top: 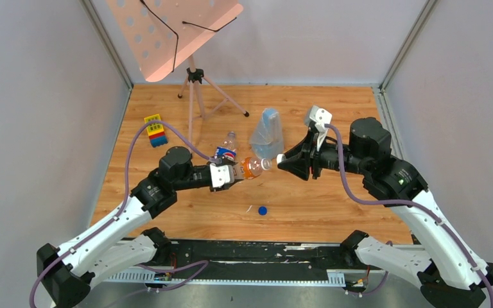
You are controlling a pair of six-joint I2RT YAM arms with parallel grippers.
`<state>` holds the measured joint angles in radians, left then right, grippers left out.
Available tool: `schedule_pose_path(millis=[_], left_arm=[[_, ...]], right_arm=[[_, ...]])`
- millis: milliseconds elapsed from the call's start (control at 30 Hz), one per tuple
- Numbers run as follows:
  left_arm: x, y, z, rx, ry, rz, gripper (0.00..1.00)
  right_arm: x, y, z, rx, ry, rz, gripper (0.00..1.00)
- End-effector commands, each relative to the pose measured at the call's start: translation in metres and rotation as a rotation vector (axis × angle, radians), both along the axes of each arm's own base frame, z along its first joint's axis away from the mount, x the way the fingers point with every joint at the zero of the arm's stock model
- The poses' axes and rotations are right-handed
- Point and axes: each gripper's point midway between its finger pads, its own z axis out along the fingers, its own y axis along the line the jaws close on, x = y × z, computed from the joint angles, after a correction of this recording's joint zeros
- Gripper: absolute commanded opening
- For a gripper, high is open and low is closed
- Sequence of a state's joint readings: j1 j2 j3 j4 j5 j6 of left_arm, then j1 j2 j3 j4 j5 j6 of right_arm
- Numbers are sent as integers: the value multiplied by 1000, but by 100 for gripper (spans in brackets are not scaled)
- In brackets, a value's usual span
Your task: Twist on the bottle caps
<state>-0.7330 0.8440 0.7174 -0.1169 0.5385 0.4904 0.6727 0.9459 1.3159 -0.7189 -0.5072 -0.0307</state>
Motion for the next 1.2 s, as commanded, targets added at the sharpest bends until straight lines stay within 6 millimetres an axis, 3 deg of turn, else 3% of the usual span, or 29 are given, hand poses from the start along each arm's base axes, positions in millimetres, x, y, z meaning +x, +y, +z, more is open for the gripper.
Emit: schedule_pose_path(millis=[0, 400, 700, 867, 1000, 1167], left_arm=[[-10, -8, 34, -57, -81, -93, 33], [-23, -14, 43, -29, -21, -180, 32], [-28, -14, 44, 51, 74, -224, 23], [-47, -7, 47, 101, 159, -341, 21], [-57, 0, 67, 99, 171, -401, 18], [-70, 7, 67, 122, 255, -461, 15]], right_arm=[[-9, 8, 15, 53, -184, 131, 0], [-11, 12, 2, 13, -286, 223, 0], [-19, 18, -2, 15, -312, 315, 0], [-21, 22, -10, 4, -324, 359, 0], [-28, 25, -23, 0, -350, 442, 0], [-35, 28, -31, 3, -416, 533, 0]])
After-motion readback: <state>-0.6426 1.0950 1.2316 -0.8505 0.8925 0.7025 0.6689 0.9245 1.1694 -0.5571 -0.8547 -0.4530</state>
